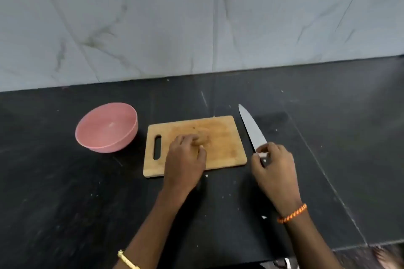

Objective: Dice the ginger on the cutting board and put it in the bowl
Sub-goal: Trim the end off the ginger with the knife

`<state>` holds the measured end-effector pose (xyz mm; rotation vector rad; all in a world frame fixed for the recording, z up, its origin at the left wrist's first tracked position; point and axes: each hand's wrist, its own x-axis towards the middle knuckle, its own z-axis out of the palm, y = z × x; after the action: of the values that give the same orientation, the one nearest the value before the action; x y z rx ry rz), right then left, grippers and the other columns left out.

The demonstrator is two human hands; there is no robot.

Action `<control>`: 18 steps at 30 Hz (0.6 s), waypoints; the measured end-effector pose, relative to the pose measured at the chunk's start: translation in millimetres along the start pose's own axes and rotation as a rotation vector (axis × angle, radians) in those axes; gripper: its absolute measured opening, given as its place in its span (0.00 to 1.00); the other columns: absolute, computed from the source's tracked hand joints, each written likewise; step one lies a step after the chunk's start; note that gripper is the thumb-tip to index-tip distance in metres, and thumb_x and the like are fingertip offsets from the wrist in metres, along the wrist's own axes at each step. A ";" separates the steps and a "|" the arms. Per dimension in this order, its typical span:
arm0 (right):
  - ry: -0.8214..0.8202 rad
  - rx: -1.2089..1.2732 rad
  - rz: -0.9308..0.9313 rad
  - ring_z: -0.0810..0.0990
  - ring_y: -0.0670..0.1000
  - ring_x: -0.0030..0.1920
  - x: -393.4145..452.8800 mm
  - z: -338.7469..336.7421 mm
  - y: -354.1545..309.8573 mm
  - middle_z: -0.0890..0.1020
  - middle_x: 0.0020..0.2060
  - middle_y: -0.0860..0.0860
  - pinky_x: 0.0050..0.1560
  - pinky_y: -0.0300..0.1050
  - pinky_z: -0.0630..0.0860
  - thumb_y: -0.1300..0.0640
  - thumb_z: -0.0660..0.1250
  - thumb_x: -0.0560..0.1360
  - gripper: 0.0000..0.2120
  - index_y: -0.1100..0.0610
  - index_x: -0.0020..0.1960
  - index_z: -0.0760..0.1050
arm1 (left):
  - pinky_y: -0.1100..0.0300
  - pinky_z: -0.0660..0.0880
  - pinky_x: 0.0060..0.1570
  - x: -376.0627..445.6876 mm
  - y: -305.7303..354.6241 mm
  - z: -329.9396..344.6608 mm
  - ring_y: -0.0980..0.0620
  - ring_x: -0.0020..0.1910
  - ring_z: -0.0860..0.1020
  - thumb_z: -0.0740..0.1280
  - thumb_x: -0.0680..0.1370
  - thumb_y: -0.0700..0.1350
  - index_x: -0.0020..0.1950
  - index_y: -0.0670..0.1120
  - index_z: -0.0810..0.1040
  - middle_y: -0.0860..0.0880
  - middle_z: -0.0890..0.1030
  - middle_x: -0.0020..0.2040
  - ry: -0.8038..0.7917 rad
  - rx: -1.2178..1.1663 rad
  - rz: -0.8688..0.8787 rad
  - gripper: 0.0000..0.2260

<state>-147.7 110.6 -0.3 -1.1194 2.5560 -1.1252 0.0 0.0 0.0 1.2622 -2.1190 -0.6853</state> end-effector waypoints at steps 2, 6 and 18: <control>-0.034 -0.149 0.119 0.70 0.59 0.57 11.2 8.0 5.1 0.73 0.56 0.56 0.55 0.50 0.68 0.56 0.65 0.73 0.15 0.58 0.58 0.73 | 0.66 0.67 0.51 9.1 -6.0 1.9 0.53 0.53 0.73 0.66 0.75 0.45 0.57 0.45 0.77 0.50 0.77 0.56 0.031 0.008 -0.015 0.11; -0.218 -0.325 0.270 0.67 0.61 0.62 30.4 18.3 10.3 0.66 0.62 0.59 0.60 0.55 0.68 0.55 0.64 0.75 0.21 0.60 0.65 0.65 | 0.61 0.70 0.56 30.0 -19.8 7.5 0.51 0.58 0.72 0.68 0.74 0.49 0.60 0.49 0.74 0.50 0.74 0.59 -0.040 0.022 -0.052 0.16; -0.079 -0.128 0.294 0.71 0.56 0.37 78.9 35.5 -0.6 0.76 0.40 0.59 0.34 0.43 0.64 0.59 0.61 0.71 0.07 0.62 0.36 0.69 | 0.70 0.70 0.42 67.8 -37.0 11.3 0.57 0.47 0.74 0.73 0.70 0.53 0.60 0.50 0.76 0.54 0.75 0.52 -0.244 -0.054 -0.114 0.20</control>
<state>-190.0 36.1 -12.2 -0.7582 2.6495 -0.8416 -12.0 -74.8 -18.7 1.3354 -2.2153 -0.9838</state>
